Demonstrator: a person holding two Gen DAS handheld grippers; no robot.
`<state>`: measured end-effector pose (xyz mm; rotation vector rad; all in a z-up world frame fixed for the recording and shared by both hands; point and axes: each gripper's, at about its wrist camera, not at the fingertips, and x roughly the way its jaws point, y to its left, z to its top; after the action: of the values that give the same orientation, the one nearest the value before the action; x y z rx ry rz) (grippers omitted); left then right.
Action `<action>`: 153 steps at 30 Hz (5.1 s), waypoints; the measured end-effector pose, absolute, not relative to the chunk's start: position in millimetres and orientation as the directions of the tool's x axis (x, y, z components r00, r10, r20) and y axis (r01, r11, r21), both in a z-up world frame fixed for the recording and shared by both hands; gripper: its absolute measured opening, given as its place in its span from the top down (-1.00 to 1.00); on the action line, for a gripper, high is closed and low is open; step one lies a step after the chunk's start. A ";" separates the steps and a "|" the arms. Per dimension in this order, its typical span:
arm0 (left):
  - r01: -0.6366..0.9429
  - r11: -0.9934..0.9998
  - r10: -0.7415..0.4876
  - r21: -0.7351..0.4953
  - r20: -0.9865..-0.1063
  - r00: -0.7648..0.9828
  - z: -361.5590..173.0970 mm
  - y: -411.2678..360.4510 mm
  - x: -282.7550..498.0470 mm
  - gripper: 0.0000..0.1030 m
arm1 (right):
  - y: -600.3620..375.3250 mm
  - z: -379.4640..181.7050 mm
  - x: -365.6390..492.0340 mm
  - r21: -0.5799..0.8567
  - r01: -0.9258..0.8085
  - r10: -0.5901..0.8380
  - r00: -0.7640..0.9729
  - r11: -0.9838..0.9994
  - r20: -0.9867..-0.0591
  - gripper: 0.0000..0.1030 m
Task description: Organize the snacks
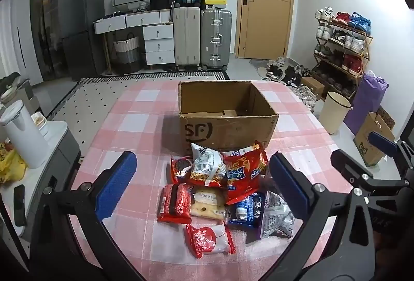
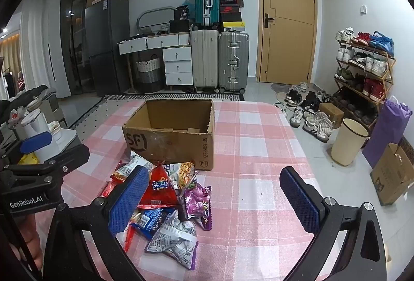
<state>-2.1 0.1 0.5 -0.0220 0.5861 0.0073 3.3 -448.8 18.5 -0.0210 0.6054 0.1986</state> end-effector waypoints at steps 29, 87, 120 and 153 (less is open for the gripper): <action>-0.010 1.000 -0.003 -0.021 -0.552 0.834 2.6 2.7 -7.9 -0.99 | -446.3 13.6 6.8 0.052 -0.187 0.183 0.803 0.981 -0.567 -1.00; 0.005 0.999 -0.027 -0.042 -0.561 0.827 -6.8 3.3 -9.1 -0.99 | -452.8 -7.2 4.4 0.076 -0.207 0.212 0.784 0.975 -0.584 -1.00; -0.023 0.994 -0.048 -0.108 -0.616 0.786 -41.5 24.5 10.2 -0.99 | -437.8 -123.2 30.1 0.360 -0.312 0.474 0.512 0.879 -0.716 -0.99; -0.075 0.992 -0.009 -0.102 -0.646 0.763 -52.8 49.6 8.3 -0.99 | -439.3 -134.9 28.2 0.483 -0.359 0.602 0.442 0.798 -0.666 -0.15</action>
<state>8.3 49.6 -52.8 -0.1248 0.7024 0.0357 28.2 -439.3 -134.9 0.2891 0.9392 0.6062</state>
